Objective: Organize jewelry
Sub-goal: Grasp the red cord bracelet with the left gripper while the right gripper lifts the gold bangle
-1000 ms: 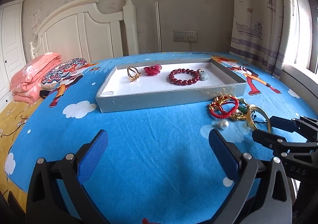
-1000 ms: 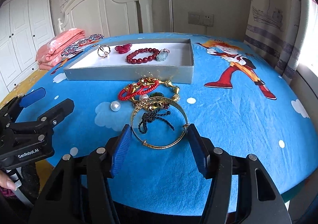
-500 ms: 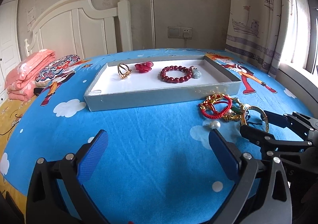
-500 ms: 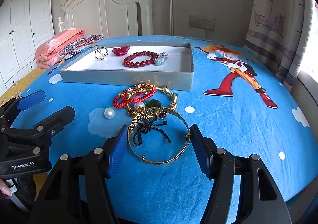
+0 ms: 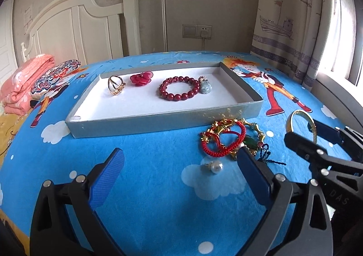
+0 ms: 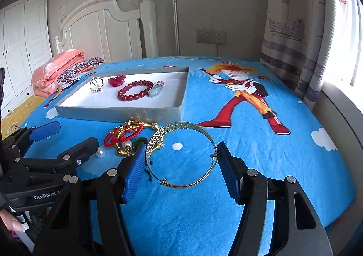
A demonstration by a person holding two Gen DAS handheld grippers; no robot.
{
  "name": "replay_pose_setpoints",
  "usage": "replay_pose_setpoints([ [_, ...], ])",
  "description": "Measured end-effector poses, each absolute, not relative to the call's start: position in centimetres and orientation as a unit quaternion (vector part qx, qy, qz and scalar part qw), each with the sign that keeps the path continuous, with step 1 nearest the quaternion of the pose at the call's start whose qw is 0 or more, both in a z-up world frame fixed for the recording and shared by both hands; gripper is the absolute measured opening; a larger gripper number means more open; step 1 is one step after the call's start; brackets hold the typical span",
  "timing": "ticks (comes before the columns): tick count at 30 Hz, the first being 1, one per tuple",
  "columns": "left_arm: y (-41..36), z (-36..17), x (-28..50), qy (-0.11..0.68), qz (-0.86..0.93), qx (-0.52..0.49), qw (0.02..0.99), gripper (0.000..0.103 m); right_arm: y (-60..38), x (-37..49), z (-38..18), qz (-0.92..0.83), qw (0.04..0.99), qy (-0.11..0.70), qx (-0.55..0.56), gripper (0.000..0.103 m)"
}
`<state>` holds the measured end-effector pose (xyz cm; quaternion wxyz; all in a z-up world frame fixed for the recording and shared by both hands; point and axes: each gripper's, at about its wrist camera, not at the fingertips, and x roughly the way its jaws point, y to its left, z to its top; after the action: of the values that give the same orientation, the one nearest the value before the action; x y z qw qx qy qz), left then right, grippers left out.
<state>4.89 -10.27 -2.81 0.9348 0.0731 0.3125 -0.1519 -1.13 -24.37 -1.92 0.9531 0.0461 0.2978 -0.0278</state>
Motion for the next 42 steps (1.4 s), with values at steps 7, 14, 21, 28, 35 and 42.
replay_pose_setpoints([
  [7,-12.5,-3.0,5.8,0.332,-0.142,0.106,0.927,0.076,-26.2,-1.4,-1.2,-0.027,0.956,0.285,0.069,0.059],
  [14,-14.5,-3.3,5.8,0.343,-0.154,0.12,0.919,0.073,-26.9,-1.6,-0.4,-0.019,0.96,0.266,0.082,0.059],
  [21,-15.7,-3.8,6.4,0.356,-0.156,0.12,0.913,0.051,-28.0,-2.0,-0.3,-0.015,0.961,0.257,0.098,0.06],
  [28,-15.8,-3.8,5.8,0.343,-0.179,0.106,0.916,0.006,-28.9,-2.3,-1.0,-0.021,0.959,0.26,0.109,0.06],
  [35,-14.8,-1.0,4.1,0.281,-0.175,0.089,0.939,0.006,-28.4,-2.6,-0.9,-0.014,0.96,0.258,0.108,0.06],
  [42,-13.0,0.9,3.0,0.25,-0.154,0.081,0.952,0.006,-26.5,-3.0,0.0,0.004,0.963,0.252,0.094,0.06],
])
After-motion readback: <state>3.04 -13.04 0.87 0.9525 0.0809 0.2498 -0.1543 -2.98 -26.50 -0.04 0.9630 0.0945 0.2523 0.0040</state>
